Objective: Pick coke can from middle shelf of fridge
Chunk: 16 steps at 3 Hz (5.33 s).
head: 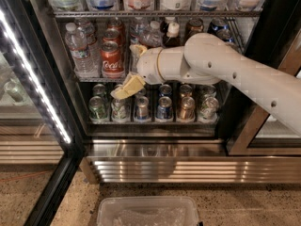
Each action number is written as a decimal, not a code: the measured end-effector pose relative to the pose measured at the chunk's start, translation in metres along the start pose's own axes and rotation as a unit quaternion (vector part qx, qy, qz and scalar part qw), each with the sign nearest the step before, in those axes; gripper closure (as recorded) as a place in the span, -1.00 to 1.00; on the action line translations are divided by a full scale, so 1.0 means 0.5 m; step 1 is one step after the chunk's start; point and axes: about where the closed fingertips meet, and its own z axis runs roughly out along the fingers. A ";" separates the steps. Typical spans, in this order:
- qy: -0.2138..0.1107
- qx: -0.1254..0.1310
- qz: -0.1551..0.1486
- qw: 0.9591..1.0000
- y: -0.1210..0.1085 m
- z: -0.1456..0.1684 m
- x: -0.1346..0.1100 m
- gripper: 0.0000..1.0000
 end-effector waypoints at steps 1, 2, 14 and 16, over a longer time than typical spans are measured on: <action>0.010 0.023 0.005 1.000 -0.010 -0.005 0.017 -1.00; 0.021 0.034 0.004 0.999 -0.030 0.011 0.034 -0.70; -0.092 0.065 -0.151 0.982 -0.073 -0.034 -0.191 1.00; -0.123 0.019 0.035 0.992 -0.022 -0.218 -0.103 1.00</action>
Offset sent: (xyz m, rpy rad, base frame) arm 0.0380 -0.0085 -0.0226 -0.0547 -0.0193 -0.1093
